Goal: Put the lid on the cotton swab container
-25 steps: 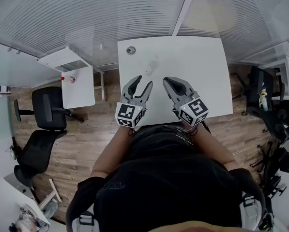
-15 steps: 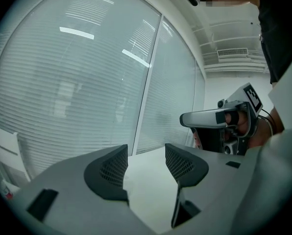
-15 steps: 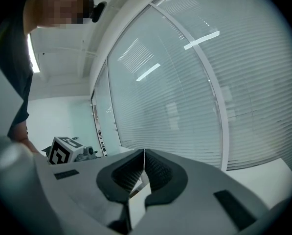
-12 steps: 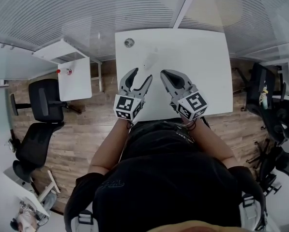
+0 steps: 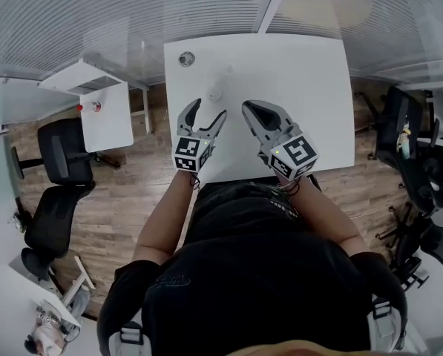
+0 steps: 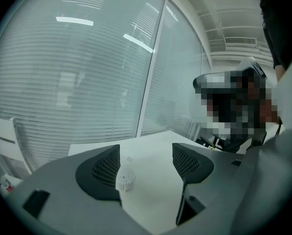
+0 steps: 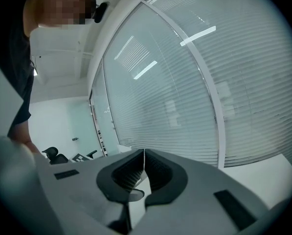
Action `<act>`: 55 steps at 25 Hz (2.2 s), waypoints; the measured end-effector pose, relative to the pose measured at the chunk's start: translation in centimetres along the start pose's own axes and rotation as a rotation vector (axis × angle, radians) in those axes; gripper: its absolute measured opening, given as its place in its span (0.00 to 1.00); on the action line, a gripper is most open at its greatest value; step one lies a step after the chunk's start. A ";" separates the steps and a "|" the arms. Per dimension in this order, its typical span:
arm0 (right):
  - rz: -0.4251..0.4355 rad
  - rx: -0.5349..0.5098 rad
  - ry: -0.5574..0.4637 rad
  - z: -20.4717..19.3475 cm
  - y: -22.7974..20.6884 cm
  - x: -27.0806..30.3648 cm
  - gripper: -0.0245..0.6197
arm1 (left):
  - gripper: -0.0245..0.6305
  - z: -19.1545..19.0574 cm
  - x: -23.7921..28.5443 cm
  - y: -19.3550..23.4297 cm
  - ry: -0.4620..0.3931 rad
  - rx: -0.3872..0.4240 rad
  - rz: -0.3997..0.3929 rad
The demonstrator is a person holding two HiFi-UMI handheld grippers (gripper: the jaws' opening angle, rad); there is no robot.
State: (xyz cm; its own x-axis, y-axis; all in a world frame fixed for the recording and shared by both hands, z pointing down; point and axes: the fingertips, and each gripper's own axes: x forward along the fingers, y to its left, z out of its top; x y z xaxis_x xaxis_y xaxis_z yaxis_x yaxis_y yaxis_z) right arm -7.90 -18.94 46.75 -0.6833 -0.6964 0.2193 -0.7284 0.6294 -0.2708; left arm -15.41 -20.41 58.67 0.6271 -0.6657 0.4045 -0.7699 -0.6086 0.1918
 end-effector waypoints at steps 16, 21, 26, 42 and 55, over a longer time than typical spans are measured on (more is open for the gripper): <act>-0.017 0.035 0.042 -2.0 -3.4 -0.8 0.08 | 0.56 -6.8 5.8 2.3 0.158 0.021 0.026; -0.017 0.046 0.050 -2.5 -3.8 -0.6 0.08 | 0.57 -8.5 6.7 3.9 0.193 0.008 0.065; -0.022 0.060 0.063 -3.3 -4.2 -0.7 0.08 | 0.58 -10.0 7.9 4.1 0.201 0.099 0.063; -0.038 0.103 0.089 -4.7 -5.6 -1.0 0.08 | 0.58 -13.2 10.3 4.8 0.269 0.155 0.096; -0.040 0.126 0.115 -5.6 -6.6 -0.9 0.08 | 0.52 -14.3 11.5 5.8 0.323 0.180 0.114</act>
State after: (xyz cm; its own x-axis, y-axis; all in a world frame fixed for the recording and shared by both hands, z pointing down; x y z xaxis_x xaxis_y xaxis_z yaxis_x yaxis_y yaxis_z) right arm -2.78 -20.57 53.63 -0.6605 -0.6714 0.3362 -0.7479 0.5487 -0.3735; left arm -14.33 -25.41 77.19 0.4470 -0.5805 0.6807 -0.7811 -0.6241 -0.0192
